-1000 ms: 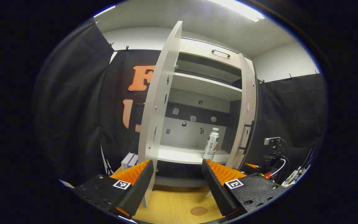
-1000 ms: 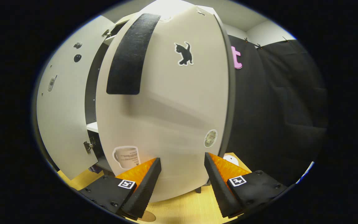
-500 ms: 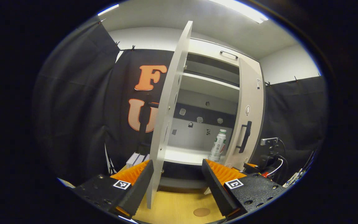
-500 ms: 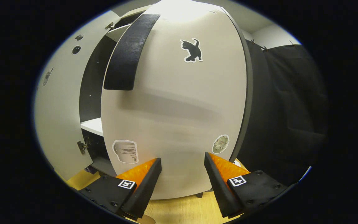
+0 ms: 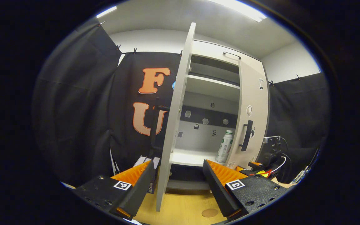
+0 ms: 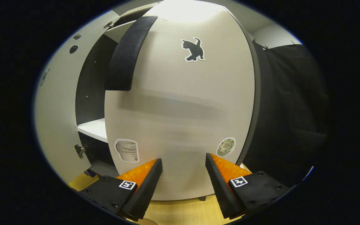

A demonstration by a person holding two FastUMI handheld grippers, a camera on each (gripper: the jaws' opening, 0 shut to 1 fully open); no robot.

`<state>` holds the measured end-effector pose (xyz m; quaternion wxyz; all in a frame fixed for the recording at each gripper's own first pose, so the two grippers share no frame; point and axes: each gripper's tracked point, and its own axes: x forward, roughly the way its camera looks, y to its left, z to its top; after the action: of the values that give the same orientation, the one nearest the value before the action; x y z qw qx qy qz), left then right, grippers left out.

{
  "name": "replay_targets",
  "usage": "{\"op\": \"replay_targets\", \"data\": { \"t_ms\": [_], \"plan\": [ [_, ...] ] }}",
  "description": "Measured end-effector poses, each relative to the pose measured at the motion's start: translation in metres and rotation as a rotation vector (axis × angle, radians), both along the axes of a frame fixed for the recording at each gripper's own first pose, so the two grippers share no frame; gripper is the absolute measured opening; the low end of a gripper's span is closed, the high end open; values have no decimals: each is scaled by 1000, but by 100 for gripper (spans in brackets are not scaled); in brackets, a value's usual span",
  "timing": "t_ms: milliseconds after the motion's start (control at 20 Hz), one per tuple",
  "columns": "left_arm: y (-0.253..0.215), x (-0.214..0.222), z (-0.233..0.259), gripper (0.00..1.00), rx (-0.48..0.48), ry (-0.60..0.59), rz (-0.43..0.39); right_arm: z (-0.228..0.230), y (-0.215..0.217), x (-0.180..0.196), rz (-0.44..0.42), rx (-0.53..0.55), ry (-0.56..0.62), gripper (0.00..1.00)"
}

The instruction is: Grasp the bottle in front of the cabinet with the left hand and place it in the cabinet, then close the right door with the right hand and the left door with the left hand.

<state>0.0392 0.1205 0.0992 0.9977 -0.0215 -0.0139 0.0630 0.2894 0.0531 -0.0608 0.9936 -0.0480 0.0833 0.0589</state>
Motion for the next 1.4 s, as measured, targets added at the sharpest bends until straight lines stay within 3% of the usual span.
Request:
{"op": "replay_targets", "data": {
  "t_ms": [150, 700, 1100, 1400],
  "plan": [
    [19, -5, 1, 97, 2, -1, 34, 2, 1, -2, -1, 12, 1, 93],
    [101, -16, -8, 92, 27, 8, 174, 30, -15, -49, -6, 55, -7, 94],
    [182, 25, -56, 95, 28, 59, 274, 86, -42, -89, -38, 98, -70, 93],
    [200, 62, -92, 95, 28, 108, 274, 123, -55, -113, -59, 92, -128, 93]
  ]
}}
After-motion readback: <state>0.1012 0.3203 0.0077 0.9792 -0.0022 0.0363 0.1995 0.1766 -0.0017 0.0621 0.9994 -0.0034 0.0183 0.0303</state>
